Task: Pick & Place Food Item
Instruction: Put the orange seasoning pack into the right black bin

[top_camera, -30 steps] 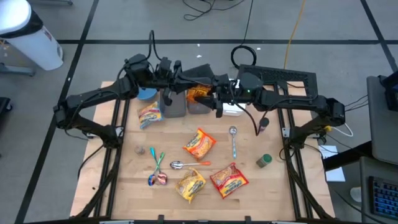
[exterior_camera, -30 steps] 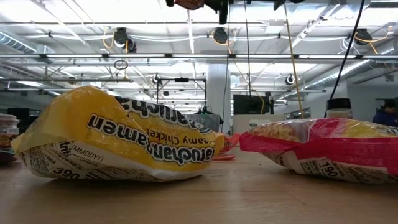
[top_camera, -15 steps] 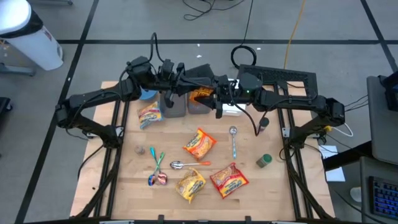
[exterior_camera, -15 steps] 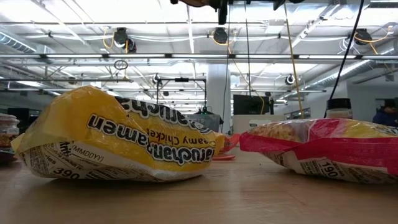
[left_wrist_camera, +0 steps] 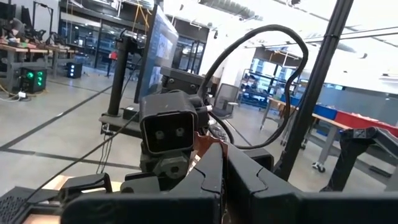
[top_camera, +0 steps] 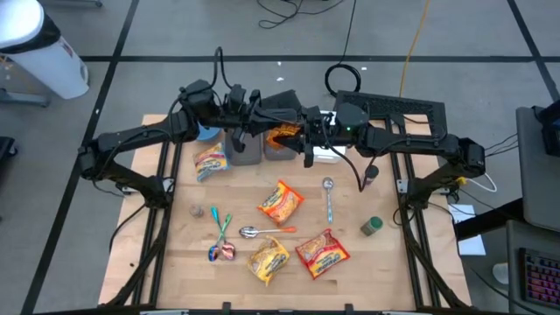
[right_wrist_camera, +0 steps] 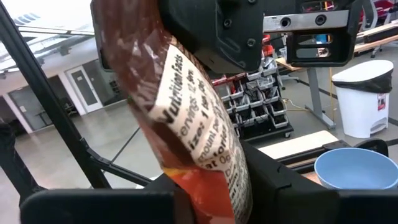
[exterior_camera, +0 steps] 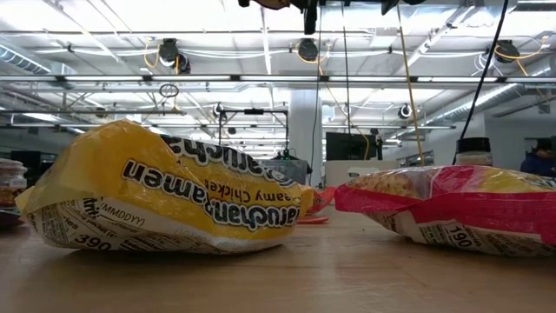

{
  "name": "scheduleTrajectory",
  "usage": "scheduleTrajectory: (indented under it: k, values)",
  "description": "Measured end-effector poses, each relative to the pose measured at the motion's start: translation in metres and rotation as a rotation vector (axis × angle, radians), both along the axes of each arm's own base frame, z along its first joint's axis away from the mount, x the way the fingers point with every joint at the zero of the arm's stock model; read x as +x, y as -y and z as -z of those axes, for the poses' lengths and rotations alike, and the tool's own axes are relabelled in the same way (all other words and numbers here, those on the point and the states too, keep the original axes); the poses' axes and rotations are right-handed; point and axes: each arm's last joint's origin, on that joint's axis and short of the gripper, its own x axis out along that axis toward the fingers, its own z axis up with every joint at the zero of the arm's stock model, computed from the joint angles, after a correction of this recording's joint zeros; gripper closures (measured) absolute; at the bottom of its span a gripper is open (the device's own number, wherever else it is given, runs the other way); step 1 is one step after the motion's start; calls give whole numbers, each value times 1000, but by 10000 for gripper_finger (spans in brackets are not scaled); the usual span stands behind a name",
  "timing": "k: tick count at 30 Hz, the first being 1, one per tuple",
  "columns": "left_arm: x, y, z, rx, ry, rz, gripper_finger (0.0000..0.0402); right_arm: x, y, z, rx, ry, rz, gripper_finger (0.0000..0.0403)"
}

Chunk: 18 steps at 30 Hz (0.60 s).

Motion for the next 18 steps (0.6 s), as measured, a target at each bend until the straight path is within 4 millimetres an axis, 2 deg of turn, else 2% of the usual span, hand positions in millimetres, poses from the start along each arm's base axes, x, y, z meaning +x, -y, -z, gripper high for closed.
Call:
scheduleTrajectory:
  k: [12, 18]
  values:
    - [-1, 0, 1, 0, -11, 45, 390, 0, -1, 1, 2, -10, -6, 341]
    - [-2, -3, 1, -53, -32, 50, 343, -1, -1, 0, 3, -10, -4, 342]
